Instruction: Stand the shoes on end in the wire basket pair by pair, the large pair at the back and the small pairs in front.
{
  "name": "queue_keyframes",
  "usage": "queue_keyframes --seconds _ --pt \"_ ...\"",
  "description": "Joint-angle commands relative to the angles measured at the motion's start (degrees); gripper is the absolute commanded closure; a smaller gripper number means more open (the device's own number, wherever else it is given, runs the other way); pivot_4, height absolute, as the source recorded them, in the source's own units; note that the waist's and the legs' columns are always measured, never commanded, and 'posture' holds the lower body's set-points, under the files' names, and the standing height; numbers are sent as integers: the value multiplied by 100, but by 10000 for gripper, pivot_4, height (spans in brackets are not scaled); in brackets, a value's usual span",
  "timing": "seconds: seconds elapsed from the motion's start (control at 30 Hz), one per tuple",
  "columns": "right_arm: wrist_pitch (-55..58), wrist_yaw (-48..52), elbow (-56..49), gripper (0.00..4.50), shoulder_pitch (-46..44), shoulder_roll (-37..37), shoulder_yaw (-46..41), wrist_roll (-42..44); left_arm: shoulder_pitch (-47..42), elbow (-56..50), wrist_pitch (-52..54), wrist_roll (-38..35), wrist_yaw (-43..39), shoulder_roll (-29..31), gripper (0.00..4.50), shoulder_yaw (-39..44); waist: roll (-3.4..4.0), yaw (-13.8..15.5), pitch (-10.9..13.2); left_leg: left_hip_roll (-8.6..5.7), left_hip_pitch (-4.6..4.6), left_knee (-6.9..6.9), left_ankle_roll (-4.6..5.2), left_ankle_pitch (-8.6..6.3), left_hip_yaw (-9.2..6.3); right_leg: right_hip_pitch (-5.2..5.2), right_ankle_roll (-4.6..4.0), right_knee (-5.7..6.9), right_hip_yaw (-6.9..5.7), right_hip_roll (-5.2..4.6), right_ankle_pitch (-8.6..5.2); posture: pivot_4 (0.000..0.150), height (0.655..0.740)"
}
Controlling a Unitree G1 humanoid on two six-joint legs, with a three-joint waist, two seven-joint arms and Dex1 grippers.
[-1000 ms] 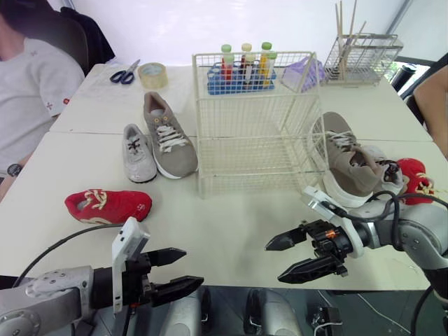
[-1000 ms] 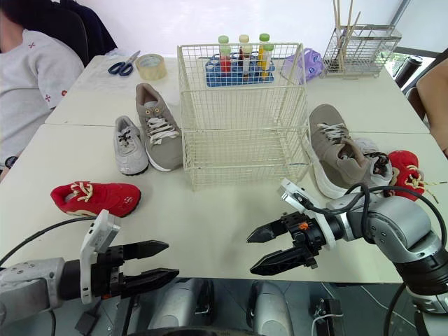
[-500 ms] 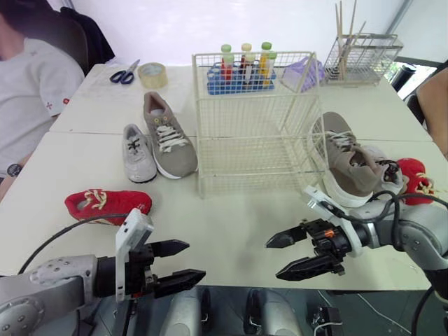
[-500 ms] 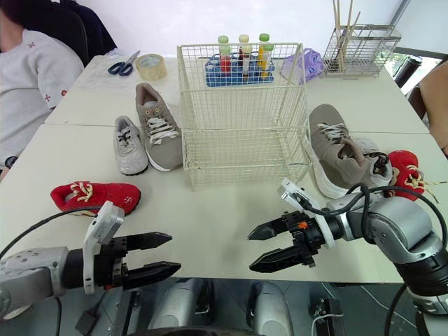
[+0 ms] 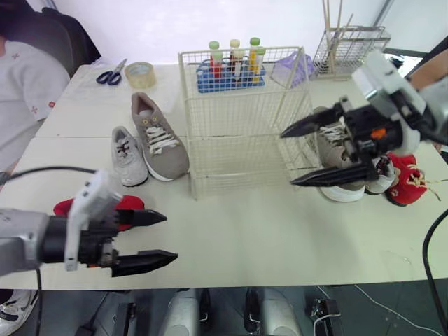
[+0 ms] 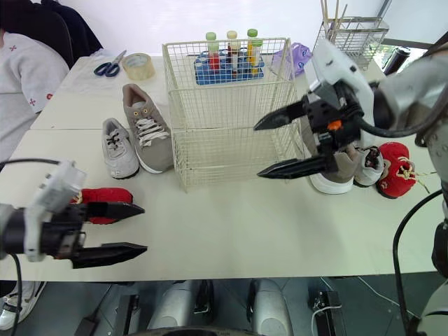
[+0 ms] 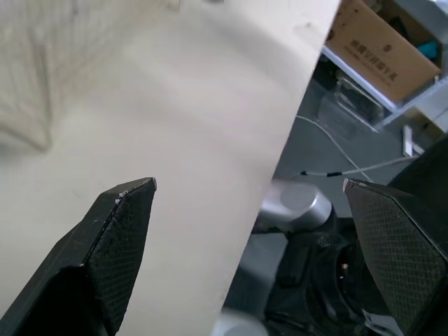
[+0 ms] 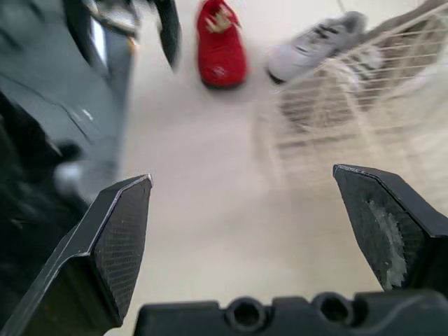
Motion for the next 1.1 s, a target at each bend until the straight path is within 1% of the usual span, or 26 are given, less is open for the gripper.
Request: queue_keyframes --seconds 0.03,0.1,0.2,0.37,0.5,0.53,0.57,0.63,0.8,0.83,0.9,0.97,1.1 --pt "-922 617 667 0 -331 197 639 -955 -275 -89 -40 24 73 126 292 168 0 -35 4 -3 -2 0 1 1 7 -3 8 2 4 2 3 1500 7400" --pt "-1385 873 1097 0 -449 271 979 -1412 -382 -166 -38 61 170 118 292 171 2 -45 7 -2 -4 0 2 2 12 -6 17 4 7 5 9 1500 7400" --pt "-1901 975 1631 0 -598 345 1399 -1670 -461 -279 -67 -63 465 43 292 132 -2 -79 14 -1 -4 1 1 2 12 -8 18 6 6 7 9 1500 7400" --pt "-2715 975 2710 0 -808 811 1841 -2419 -198 -589 -126 -176 1009 -329 292 61 -3 -157 15 3 4 3 -6 6 14 -6 17 11 14 12 9 1500 7400" --pt "-2935 975 2896 0 -851 901 2276 -2361 -14 -778 -209 -220 1314 -544 292 -18 -1 -115 17 6 4 4 -15 11 11 -10 16 23 15 15 9 1500 7400" --pt "-3010 975 2941 5415 -846 954 2315 -2408 -13 -811 -249 -229 1383 -565 0 -74 -1 -115 17 6 4 6 -15 12 9 -10 15 23 14 15 9 1500 7400" --pt "-3093 975 2990 7841 -809 1021 2330 -2566 -23 -838 -292 -184 1445 -593 0 -159 -1 -118 17 6 4 9 -15 12 10 -9 15 24 15 14 9 1500 7400" --pt "-3175 975 2929 18040 -690 1048 2356 -2702 -31 -866 -356 -59 1536 -641 0 -296 -1 -115 17 5 4 12 -15 12 10 -8 14 24 15 13 10 1500 7400" --pt "-2613 945 2471 42436 -436 1059 2039 -2858 1 -916 -449 -84 1647 -677 0 -428 -7 -115 13 5 7 19 -16 12 10 -4 13 28 15 11 11 1500 7400" --pt "-2463 907 2380 44342 -393 1078 1932 -2862 1 -907 -467 -62 1648 -675 0 -457 -6 -114 14 6 9 19 -16 12 9 -2 13 28 15 12 11 1500 7400" --pt "-2052 684 2069 44342 -249 1063 1677 -2835 -5 -877 -503 20 1645 -690 0 -531 -6 -113 14 6 9 18 -16 12 8 -3 12 31 15 12 11 1500 7400" --pt "-1581 422 1534 44342 26 902 1419 -2856 43 -821 -520 167 1582 -735 0 -555 -6 -98 14 6 9 19 -16 13 8 -5 12 38 15 12 11 1500 7400" --pt "-274 -5 214 44342 584 649 909 -2616 43 -699 -576 431 1397 -797 0 -669 -6 -52 14 2 8 20 -16 13 7 -7 12 46 12 6 10 1500 7400"
